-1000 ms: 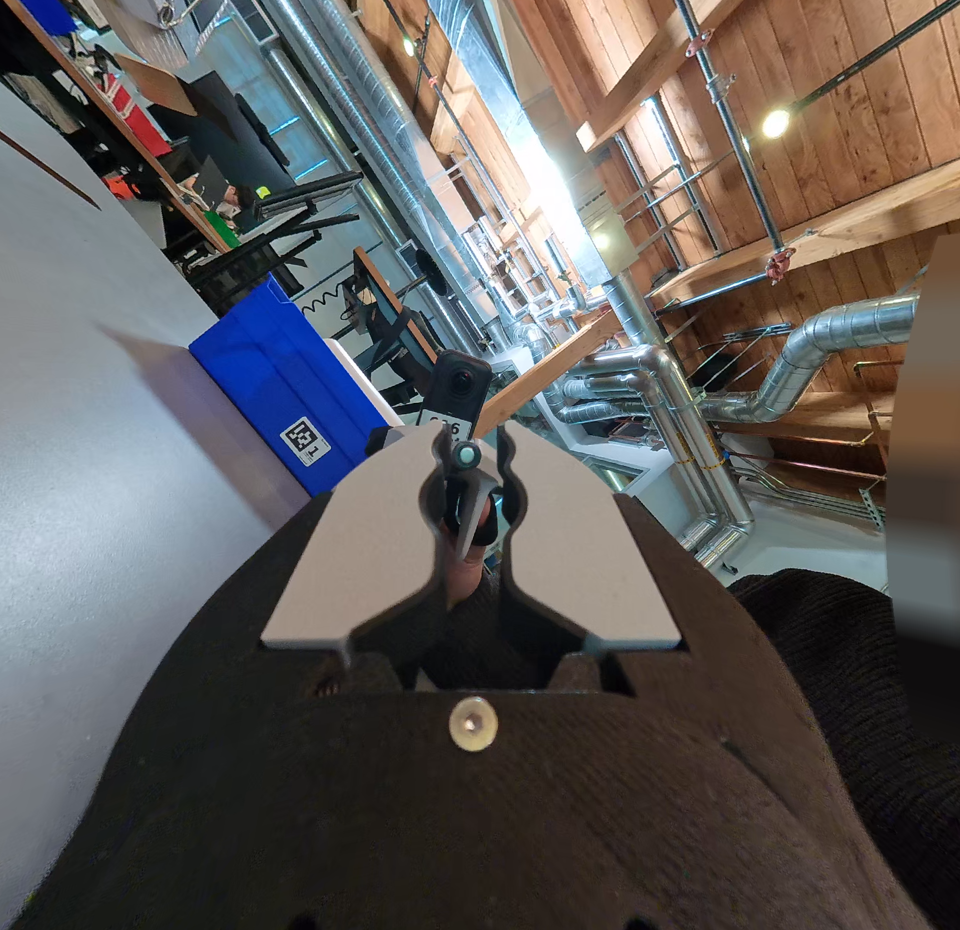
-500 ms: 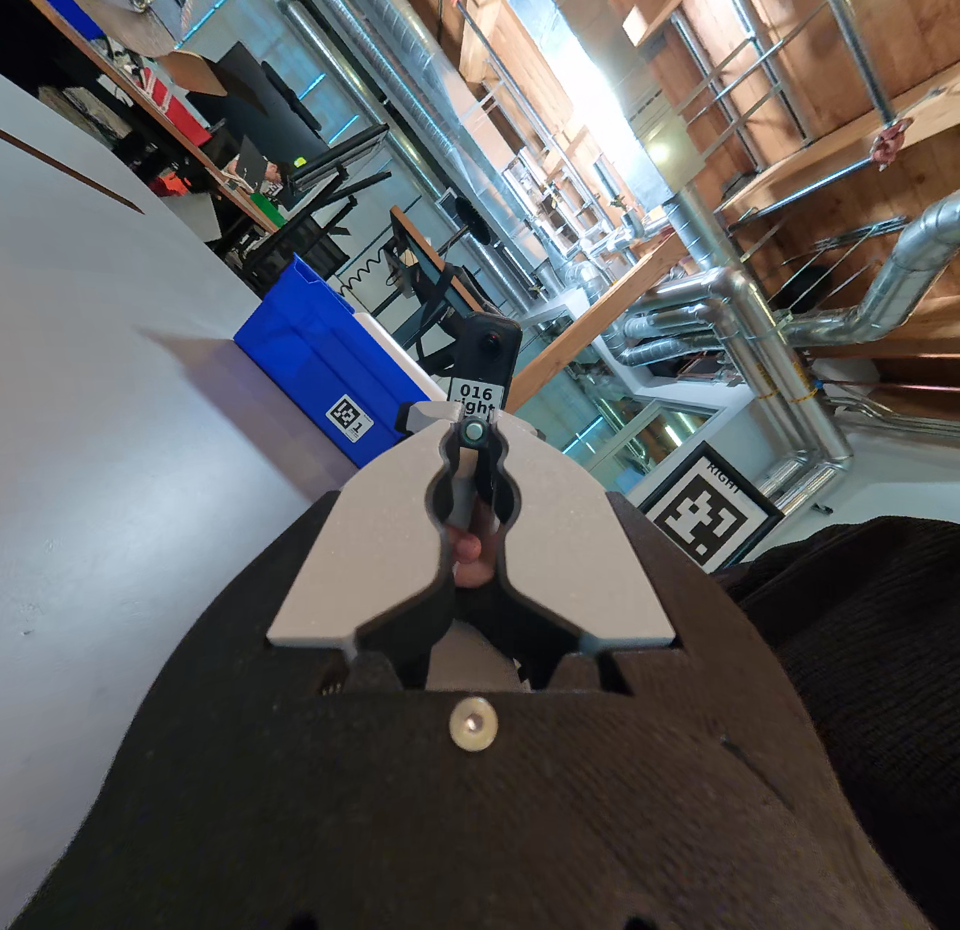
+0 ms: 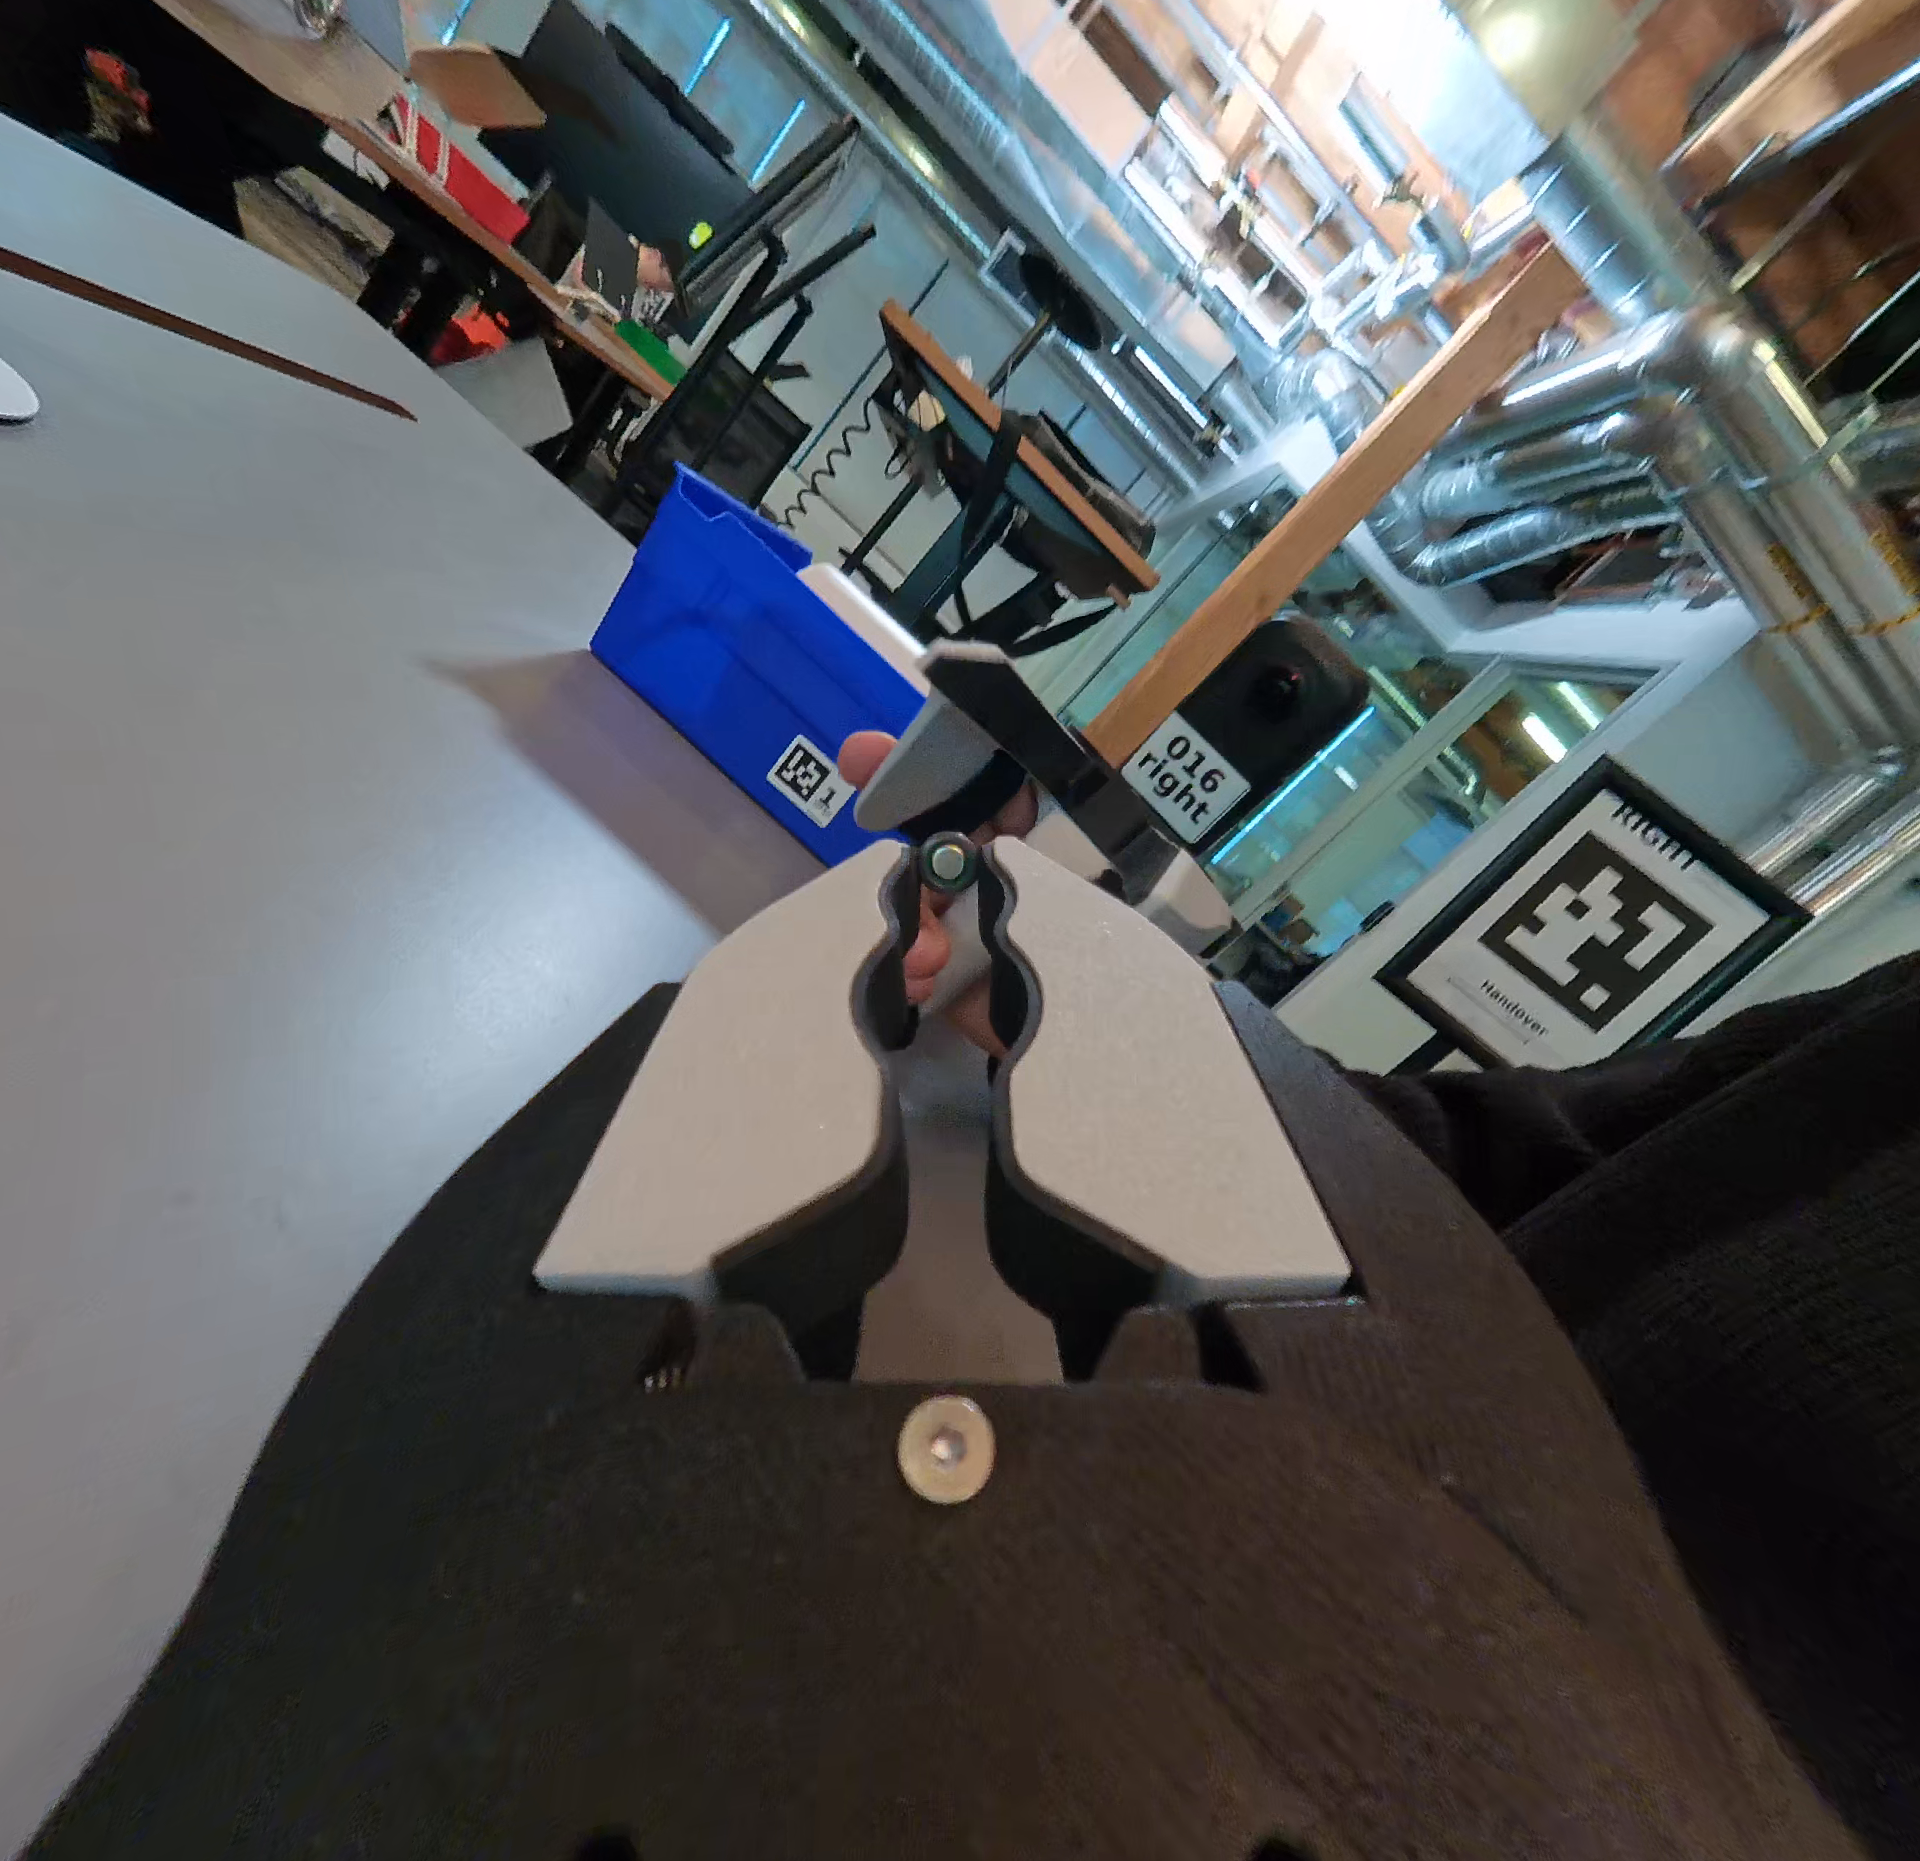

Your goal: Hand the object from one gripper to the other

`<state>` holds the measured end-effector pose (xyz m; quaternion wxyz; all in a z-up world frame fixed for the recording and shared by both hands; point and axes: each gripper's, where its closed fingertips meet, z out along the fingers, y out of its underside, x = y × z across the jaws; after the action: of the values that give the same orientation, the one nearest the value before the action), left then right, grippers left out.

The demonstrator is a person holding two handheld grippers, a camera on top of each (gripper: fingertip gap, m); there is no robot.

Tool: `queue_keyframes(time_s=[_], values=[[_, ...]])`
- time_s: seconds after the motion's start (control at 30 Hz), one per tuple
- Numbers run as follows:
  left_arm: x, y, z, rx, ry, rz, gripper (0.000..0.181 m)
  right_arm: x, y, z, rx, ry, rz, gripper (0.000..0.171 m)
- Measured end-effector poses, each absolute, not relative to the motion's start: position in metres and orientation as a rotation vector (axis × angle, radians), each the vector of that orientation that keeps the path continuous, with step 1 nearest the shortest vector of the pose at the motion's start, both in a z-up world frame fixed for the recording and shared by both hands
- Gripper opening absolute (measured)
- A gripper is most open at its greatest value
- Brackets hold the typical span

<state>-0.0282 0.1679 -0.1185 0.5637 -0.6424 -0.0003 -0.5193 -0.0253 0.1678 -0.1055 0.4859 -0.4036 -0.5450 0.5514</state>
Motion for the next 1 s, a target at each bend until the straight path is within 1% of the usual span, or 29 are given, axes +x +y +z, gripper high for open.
queue_keyframes(time_s=[0.17,0.23,0.3,0.43,0.53,0.63,0.8,0.9,1.0], values=[[-0.03,0.167,-0.129,-1.654,0.13,-1.065,0.011,-0.027,0.157,-0.113,-0.976,-1.406,1.344,0.04],[-0.035,0.17,-0.135,-1.704,0.176,-0.909,0.011,-0.025,0.159,-0.113,-0.986,-1.403,1.337,0.035],[-0.044,0.173,-0.138,-1.742,0.225,-0.675,0.011,-0.024,0.163,-0.113,-1.039,-1.388,1.369,0.026],[-0.053,0.174,-0.135,-1.747,0.415,-0.161,0.011,-0.024,0.173,-0.122,-1.148,-1.396,1.334,0.017],[-0.043,0.173,-0.136,-1.727,0.505,-0.044,0.011,-0.024,0.174,-0.123,-1.118,-1.409,1.253,0.015],[-0.033,0.172,-0.141,-1.74,0.535,-0.117,0.011,-0.026,0.172,-0.126,-1.099,-1.438,1.208,0.017],[-0.025,0.166,-0.126,-1.68,0.265,-0.758,0.011,-0.026,0.165,-0.125,-1.042,-1.473,1.176,0.018],[-0.034,0.167,-0.125,-1.652,0.109,-0.985,0.011,-0.024,0.161,-0.119,-0.992,-1.458,1.187,0.019],[-0.03,0.164,-0.123,-1.615,0.058,-1.177,0.013,-0.024,0.158,-0.117,-0.937,-1.468,1.163,0.022]])
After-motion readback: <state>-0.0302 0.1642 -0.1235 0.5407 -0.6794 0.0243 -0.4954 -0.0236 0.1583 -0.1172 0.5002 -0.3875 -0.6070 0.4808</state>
